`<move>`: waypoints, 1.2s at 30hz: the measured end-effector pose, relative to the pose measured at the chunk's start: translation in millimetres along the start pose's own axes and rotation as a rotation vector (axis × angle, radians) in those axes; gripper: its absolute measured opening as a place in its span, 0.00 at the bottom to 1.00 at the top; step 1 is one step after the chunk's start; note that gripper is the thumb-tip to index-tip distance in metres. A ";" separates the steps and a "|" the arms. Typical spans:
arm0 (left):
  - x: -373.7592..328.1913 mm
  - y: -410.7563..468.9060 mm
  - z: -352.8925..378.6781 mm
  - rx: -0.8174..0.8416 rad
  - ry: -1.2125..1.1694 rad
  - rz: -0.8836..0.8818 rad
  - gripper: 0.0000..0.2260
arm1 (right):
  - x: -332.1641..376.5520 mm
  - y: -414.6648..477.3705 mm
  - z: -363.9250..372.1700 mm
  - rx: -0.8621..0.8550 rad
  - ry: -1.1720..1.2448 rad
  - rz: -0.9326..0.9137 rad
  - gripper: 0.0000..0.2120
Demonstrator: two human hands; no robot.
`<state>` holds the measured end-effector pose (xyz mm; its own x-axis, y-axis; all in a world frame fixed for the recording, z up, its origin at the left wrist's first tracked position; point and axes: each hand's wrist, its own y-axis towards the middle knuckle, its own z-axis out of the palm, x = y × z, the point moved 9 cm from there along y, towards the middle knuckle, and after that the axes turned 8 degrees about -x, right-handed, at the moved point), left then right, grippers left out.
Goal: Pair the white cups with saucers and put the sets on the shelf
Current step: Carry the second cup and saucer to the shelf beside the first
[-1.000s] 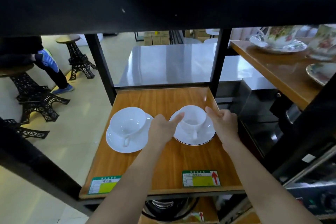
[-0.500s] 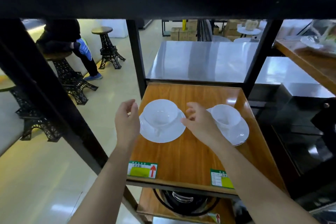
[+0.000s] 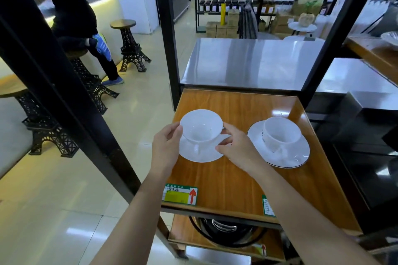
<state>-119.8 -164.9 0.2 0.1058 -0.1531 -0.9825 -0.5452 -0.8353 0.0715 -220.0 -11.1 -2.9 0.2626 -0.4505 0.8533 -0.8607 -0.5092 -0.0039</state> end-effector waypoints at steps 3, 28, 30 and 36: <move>1.0 -0.4 -1.6 0.003 -0.007 -0.004 0.11 | -0.2 1.2 0.4 -0.002 0.010 0.003 0.30; -65.3 -41.9 112.8 0.172 0.137 0.294 0.13 | -57.5 -40.2 -160.6 -0.762 -0.025 0.160 0.14; -56.2 -45.9 133.5 0.256 0.162 0.238 0.15 | -71.2 -41.0 -159.3 -0.717 0.022 0.211 0.16; -37.6 -58.3 169.8 0.396 0.141 0.112 0.18 | -91.6 -42.6 -144.3 -0.570 0.107 0.303 0.19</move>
<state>-233.2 -20.8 3.8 0.1253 -0.3245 -0.9376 -0.8338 -0.5465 0.0777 -270.3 157.7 -5.7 -0.0472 -0.4222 0.9053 -0.9939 0.1105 -0.0003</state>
